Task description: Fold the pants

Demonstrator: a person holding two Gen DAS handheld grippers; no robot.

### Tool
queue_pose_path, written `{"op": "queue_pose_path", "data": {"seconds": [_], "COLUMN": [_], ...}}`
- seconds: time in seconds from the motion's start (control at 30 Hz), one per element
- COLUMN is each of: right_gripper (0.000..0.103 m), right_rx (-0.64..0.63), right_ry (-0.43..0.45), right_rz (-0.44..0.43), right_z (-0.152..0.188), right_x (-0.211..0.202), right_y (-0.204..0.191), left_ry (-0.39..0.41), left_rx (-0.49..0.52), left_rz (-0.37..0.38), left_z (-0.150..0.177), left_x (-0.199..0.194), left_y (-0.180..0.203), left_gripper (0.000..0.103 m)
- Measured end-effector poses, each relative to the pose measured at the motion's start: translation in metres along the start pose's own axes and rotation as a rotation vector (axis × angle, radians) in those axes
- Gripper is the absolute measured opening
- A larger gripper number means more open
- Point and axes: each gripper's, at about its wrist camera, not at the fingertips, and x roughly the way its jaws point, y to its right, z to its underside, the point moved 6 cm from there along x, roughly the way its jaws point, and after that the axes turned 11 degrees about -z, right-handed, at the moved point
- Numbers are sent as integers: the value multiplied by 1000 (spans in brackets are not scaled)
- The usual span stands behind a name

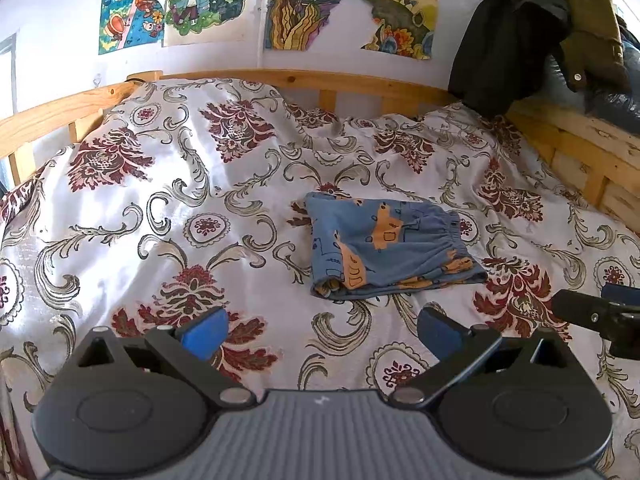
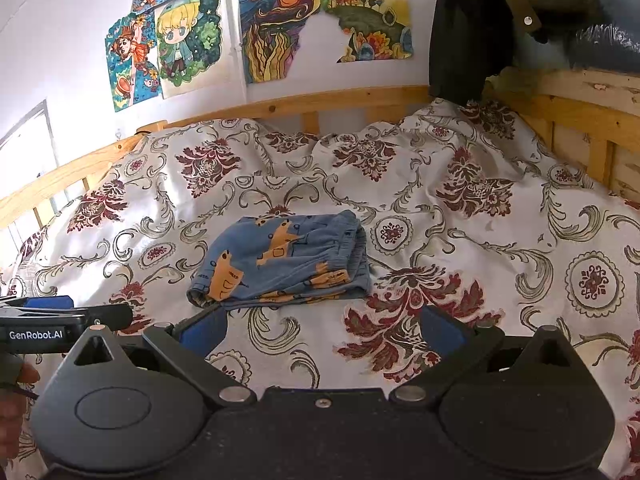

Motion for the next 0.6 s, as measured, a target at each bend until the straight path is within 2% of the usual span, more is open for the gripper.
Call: {"op": "queue_pose_path", "data": {"seconds": [0.37,0.6], "right_gripper": [102,102], "right_rx": [6,5], "right_ry": [-10,-12], "right_rz": [0,0], "right_z": [4,3], "right_x": [1,2], "right_y": [0,-1], "left_ry": [4,-18], "left_rx": [4,18], "left_rz": [12,-8], "left_z": [0,0], "left_x": [-1,1], "left_y": [2,2], "left_gripper": [103,103]}}
